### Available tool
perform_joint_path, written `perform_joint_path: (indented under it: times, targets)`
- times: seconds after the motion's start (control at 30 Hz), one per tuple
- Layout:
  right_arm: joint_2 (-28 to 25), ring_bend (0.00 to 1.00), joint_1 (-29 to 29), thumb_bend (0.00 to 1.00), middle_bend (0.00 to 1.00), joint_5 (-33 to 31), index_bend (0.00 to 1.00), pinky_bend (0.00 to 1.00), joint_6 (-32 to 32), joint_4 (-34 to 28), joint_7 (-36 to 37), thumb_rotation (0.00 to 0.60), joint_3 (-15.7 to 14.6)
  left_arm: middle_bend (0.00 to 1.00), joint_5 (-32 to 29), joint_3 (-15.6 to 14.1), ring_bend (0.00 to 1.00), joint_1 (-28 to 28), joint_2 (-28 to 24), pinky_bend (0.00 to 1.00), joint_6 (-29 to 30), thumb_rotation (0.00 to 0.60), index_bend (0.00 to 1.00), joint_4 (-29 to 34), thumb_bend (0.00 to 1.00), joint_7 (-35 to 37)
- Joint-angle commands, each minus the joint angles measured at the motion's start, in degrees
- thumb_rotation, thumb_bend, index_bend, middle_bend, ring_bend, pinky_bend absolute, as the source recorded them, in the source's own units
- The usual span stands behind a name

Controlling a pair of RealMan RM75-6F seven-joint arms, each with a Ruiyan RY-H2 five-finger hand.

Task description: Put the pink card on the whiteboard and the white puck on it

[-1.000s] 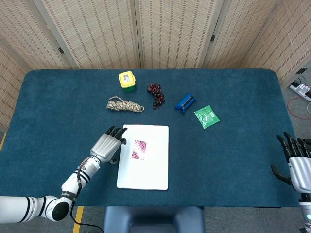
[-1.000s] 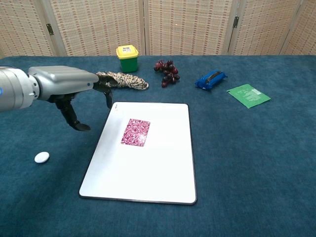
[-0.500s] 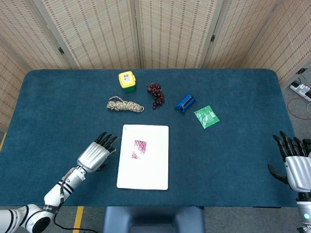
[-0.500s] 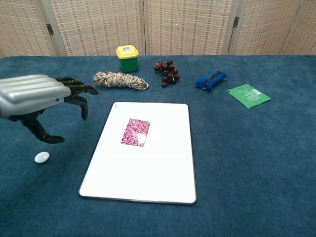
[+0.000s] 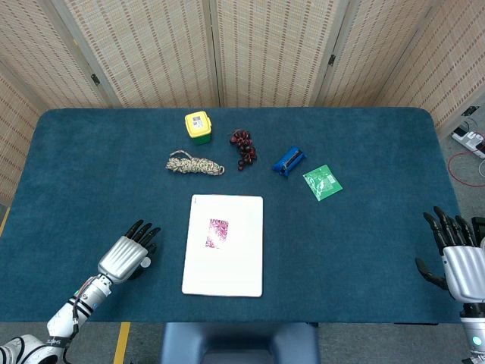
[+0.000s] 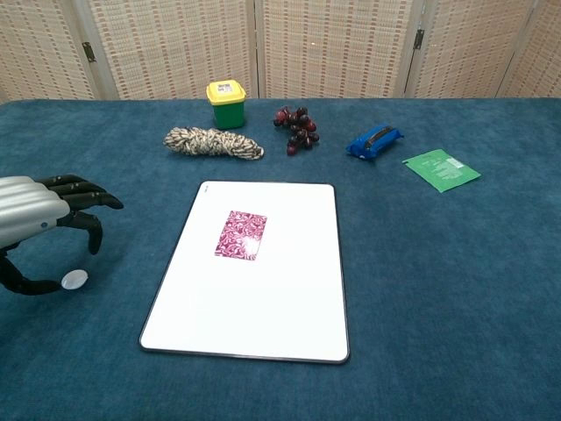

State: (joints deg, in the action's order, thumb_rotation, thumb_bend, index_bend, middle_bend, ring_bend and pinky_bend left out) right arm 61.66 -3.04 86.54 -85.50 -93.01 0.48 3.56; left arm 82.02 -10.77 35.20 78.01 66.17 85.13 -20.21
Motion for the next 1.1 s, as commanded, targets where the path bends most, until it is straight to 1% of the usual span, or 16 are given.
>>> perform_joint_path:
  times: [0.03, 0.23, 0.47, 0.67, 1.1]
  targets:
    - [0.0, 0.09, 0.0, 0.34, 0.04, 0.2, 0.0, 0.0, -0.1, 0.0, 0.0, 0.6, -0.1, 0.12, 0.5, 0.4, 0.07, -0.6, 0.6, 0.0, -0.4, 0.6, 0.43, -0.9, 0.3, 0.4]
    - [0.0, 0.09, 0.2, 0.34, 0.04, 0.2, 0.0, 0.0, -0.4, 0.0, 0.2, 0.6, -0.2, 0.13, 1.3, 1.5, 0.08, -1.5, 1.9, 0.0, -1.2, 0.6, 0.44, -2.0, 0.32, 0.4]
    - [0.0, 0.09, 0.6, 0.34, 0.04, 0.1, 0.0, 0.0, -0.8, 0.2, 0.4, 0.6, -0.3, 0.13, 0.5, 3.1, 0.09, -2.1, 3.1, 0.0, -3.0, 0.6, 0.47, -3.6, 0.35, -0.7]
    - [0.1, 0.09, 0.6, 0.34, 0.04, 0.0, 0.0, 0.0, -0.7, 0.3, 0.5, 0.6, -0.4, 0.13, -0.4, 3.7, 0.09, -2.6, 3.1, 0.0, -4.7, 0.6, 0.47, -3.7, 0.35, -2.1]
    - [0.1, 0.09, 0.3, 0.34, 0.04, -0.2, 0.0, 0.0, -0.2, 0.1, 0.1, 0.6, -0.3, 0.13, -0.1, 4.9, 0.09, -3.6, 3.2, 0.0, -5.9, 0.6, 0.48, -4.6, 0.35, -1.3]
